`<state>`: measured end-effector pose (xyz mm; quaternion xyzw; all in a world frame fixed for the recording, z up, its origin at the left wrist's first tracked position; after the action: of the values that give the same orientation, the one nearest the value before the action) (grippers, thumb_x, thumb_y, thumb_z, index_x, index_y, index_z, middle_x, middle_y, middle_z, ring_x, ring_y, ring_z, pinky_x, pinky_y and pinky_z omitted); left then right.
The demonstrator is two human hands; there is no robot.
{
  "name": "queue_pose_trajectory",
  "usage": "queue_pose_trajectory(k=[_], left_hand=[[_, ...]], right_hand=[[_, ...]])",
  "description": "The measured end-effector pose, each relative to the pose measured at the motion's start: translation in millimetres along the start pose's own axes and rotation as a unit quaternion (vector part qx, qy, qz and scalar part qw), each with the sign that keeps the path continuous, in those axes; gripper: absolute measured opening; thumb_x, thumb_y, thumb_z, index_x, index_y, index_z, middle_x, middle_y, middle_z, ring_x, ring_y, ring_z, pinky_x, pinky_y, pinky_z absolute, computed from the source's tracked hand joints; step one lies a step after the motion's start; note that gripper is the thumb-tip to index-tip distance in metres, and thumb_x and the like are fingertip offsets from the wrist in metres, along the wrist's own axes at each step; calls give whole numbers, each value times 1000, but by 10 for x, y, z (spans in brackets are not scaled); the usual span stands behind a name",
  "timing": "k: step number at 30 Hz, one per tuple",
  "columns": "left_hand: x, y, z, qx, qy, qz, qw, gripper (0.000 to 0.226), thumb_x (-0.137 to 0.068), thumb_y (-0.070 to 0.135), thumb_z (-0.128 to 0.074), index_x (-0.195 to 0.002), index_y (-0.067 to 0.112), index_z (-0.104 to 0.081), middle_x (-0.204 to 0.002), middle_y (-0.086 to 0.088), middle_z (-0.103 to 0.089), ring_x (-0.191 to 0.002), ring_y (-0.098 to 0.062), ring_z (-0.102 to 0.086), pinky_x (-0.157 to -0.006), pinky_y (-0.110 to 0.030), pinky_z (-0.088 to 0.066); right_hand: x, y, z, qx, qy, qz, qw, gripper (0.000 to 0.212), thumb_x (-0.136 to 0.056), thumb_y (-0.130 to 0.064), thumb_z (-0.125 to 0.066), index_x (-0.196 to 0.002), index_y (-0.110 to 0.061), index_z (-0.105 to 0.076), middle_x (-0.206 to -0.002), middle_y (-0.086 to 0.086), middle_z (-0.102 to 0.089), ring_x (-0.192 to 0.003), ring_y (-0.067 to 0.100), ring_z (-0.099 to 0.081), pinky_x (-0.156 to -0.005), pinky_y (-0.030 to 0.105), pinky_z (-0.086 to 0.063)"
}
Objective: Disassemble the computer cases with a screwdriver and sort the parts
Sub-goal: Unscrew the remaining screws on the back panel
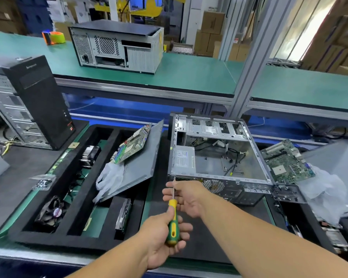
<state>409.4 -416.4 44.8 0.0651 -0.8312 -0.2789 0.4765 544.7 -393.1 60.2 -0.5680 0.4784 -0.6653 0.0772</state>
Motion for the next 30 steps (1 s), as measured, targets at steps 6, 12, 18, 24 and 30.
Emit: queue_pose_trajectory(k=[6, 12, 18, 24, 30], left_hand=[[-39, 31, 58, -3, 23, -30, 999, 60, -106, 56, -47, -102, 1, -71, -75, -16, -68, -51, -21, -55, -41, -25, -38], [-34, 53, 129, -93, 92, -120, 984, 31, -94, 31, -76, -88, 9, -56, -65, -9, -62, -49, -20, -58, -49, -30, -52], [25, 45, 118, 11, 46, -27, 998, 58, -106, 55, -45, -105, 3, -71, -84, -16, -76, -56, -20, -64, -44, -27, -48], [7, 30, 93, -1, 21, -42, 999, 55, -98, 58, -61, -111, 5, -69, -75, -14, -67, -53, -20, -58, -42, -26, -44], [-11, -21, 80, -49, 41, -80, 995, 20, -99, 25, -69, -96, 8, -58, -68, -9, -65, -53, -18, -59, -45, -27, -49]], right_hand=[[-43, -24, -26, 8, 35, 18, 999, 14, -101, -18, -63, -97, -6, -68, -75, 6, -76, -58, 13, -70, -51, 25, -56], [-126, 8, -31, 28, 70, 51, 996, 16, -94, -22, -73, -90, -8, -69, -69, 4, -73, -50, 10, -64, -52, 23, -50], [-56, 55, -36, -23, 8, 19, 1000, 25, -105, -28, -54, -108, -10, -71, -90, 6, -80, -68, 15, -73, -63, 27, -56], [-80, 9, -17, 24, 38, 39, 998, 13, -98, -20, -67, -90, -9, -67, -65, 3, -73, -47, 9, -62, -45, 19, -47], [-150, 42, 3, 34, 84, 69, 993, 24, -92, -34, -75, -84, -14, -64, -60, 1, -68, -47, 9, -52, -54, 24, -44]])
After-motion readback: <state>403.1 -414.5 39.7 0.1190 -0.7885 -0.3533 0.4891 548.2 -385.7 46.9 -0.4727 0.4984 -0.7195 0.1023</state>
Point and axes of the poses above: each hand's wrist, its own x-axis away from the middle knuckle, its own z-axis out of the back of the hand, y = z × x, the point moved 5 cm from there along -x, towards the middle knuckle
